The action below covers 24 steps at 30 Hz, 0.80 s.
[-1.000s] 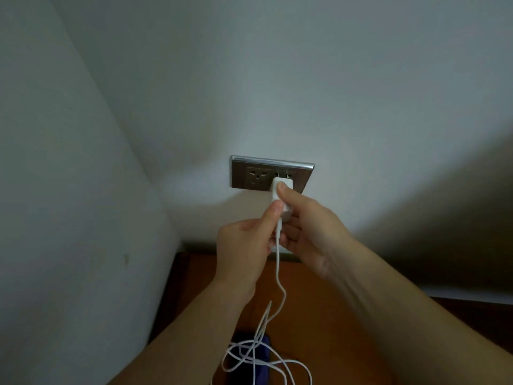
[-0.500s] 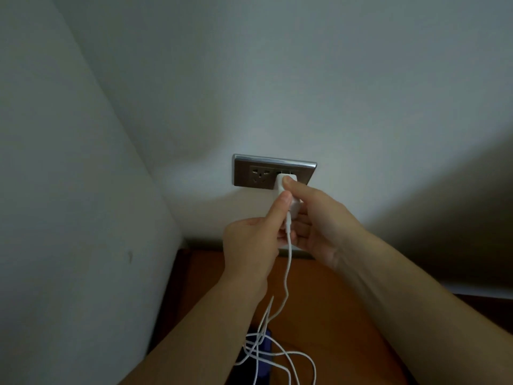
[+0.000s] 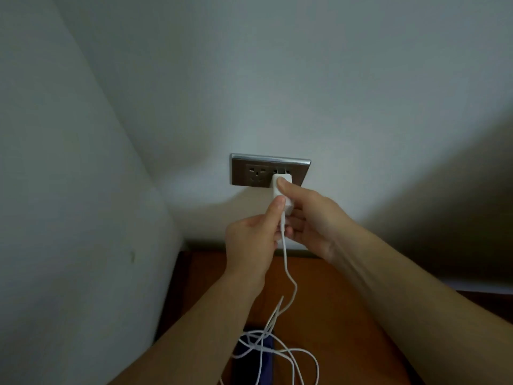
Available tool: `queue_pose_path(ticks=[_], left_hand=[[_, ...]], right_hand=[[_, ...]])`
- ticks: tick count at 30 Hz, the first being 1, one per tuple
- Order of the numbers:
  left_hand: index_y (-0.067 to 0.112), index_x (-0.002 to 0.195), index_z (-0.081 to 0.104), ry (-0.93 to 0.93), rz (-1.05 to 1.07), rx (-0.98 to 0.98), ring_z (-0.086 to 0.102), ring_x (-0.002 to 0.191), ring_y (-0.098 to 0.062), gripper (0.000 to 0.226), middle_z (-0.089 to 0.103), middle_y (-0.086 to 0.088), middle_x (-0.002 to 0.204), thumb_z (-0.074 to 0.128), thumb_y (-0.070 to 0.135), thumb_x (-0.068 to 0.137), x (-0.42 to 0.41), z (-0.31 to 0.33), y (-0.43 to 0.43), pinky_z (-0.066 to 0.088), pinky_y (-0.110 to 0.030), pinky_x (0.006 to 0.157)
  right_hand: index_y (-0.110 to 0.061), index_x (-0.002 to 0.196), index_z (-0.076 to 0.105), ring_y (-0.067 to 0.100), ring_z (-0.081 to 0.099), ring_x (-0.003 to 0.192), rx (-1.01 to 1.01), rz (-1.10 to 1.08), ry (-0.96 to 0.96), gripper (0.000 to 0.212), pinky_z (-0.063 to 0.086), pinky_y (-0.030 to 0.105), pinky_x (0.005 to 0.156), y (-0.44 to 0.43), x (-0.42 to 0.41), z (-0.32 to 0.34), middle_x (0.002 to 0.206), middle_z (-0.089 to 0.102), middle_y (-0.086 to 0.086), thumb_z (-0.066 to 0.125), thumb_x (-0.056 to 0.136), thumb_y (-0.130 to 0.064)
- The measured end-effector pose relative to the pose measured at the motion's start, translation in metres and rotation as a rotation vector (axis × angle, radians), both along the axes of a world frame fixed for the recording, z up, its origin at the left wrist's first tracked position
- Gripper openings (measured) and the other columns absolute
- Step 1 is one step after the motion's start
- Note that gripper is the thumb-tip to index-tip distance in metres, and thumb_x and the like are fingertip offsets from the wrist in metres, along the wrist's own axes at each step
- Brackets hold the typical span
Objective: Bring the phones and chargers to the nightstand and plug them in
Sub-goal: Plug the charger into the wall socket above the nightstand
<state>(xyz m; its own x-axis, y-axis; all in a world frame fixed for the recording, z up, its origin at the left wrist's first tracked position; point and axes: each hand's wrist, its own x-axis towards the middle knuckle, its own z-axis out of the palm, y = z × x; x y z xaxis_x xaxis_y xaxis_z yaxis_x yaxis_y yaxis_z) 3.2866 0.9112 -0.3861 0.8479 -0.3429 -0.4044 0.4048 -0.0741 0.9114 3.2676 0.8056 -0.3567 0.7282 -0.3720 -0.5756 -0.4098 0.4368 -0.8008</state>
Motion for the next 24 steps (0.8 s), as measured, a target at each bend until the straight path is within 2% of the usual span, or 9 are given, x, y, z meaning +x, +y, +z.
queue_pose_path(ticks=[3,6,9,12,14,16,19,21,24], left_hand=[[0.025,0.068,0.077,-0.024,-0.013,-0.011,0.071,0.07,-0.016,0.04,0.074,-0.003,0.068,0.062,0.062,0.075,0.002,-0.004,-0.003,0.059,-0.042,0.075],[0.031,0.058,0.074,-0.018,0.002,-0.041,0.064,0.051,-0.002,0.036,0.068,0.005,0.054,0.064,0.061,0.075,0.002,-0.002,-0.003,0.05,-0.028,0.059],[0.025,0.063,0.076,-0.004,-0.018,-0.049,0.065,0.055,-0.006,0.039,0.071,0.001,0.058,0.066,0.061,0.073,0.003,-0.006,-0.003,0.054,-0.031,0.061],[0.019,0.072,0.077,-0.016,-0.021,-0.063,0.071,0.069,-0.013,0.049,0.075,0.0,0.069,0.064,0.065,0.064,0.003,-0.007,-0.001,0.058,-0.038,0.074],[0.02,0.071,0.077,-0.03,-0.014,-0.059,0.07,0.067,-0.01,0.051,0.075,0.002,0.069,0.061,0.068,0.06,0.003,-0.007,-0.001,0.056,-0.034,0.072],[0.027,0.066,0.076,0.012,-0.002,-0.071,0.071,0.065,-0.008,0.044,0.074,0.003,0.067,0.063,0.068,0.061,0.003,-0.003,-0.004,0.055,-0.033,0.069],[0.032,0.051,0.07,0.04,0.018,-0.035,0.061,0.047,-0.001,0.041,0.065,0.008,0.05,0.063,0.067,0.07,0.009,0.0,-0.009,0.048,-0.028,0.058],[0.031,0.046,0.066,0.03,0.033,-0.029,0.054,0.04,0.002,0.044,0.058,0.009,0.043,0.062,0.065,0.073,0.009,0.0,-0.01,0.043,-0.027,0.056],[0.029,0.048,0.067,0.001,0.034,-0.028,0.055,0.042,0.001,0.044,0.059,0.008,0.044,0.06,0.066,0.071,0.006,-0.001,-0.009,0.042,-0.025,0.056]], right_hand=[[-0.016,0.069,0.063,0.012,0.057,0.043,0.006,-0.005,-0.007,0.029,0.043,0.021,0.043,-0.005,0.002,-0.005,0.053,0.063,-0.001,0.072,0.08,-0.041],[-0.017,0.068,0.063,0.014,0.058,0.045,0.013,-0.01,-0.006,0.03,0.044,0.023,0.045,-0.005,0.004,-0.004,0.055,0.063,0.001,0.072,0.079,-0.042],[-0.013,0.076,0.066,0.017,0.062,0.055,0.008,0.0,-0.01,0.032,0.048,0.026,0.054,-0.006,0.002,-0.007,0.072,0.068,0.009,0.073,0.077,-0.044],[-0.01,0.086,0.069,0.015,0.062,0.058,0.01,-0.006,-0.029,0.033,0.048,0.02,0.048,0.0,-0.001,-0.008,0.082,0.07,0.01,0.072,0.078,-0.042],[-0.011,0.082,0.068,0.014,0.059,0.054,0.021,-0.021,-0.012,0.031,0.046,0.021,0.047,0.0,0.001,-0.004,0.075,0.069,0.007,0.072,0.079,-0.041],[-0.014,0.072,0.064,0.013,0.056,0.045,0.026,-0.024,0.005,0.029,0.044,0.022,0.045,-0.003,0.005,0.004,0.06,0.063,0.003,0.071,0.081,-0.041],[-0.015,0.068,0.061,0.011,0.054,0.039,0.038,-0.062,0.025,0.03,0.042,0.02,0.039,-0.004,0.012,0.007,0.049,0.06,0.0,0.071,0.082,-0.04],[-0.015,0.072,0.062,0.011,0.053,0.04,0.023,-0.082,0.023,0.031,0.043,0.021,0.041,-0.001,0.013,0.005,0.05,0.059,0.0,0.073,0.079,-0.042],[-0.011,0.08,0.065,0.014,0.056,0.05,0.006,-0.094,0.032,0.038,0.045,0.025,0.046,0.002,0.009,0.003,0.061,0.061,0.004,0.076,0.075,-0.047]])
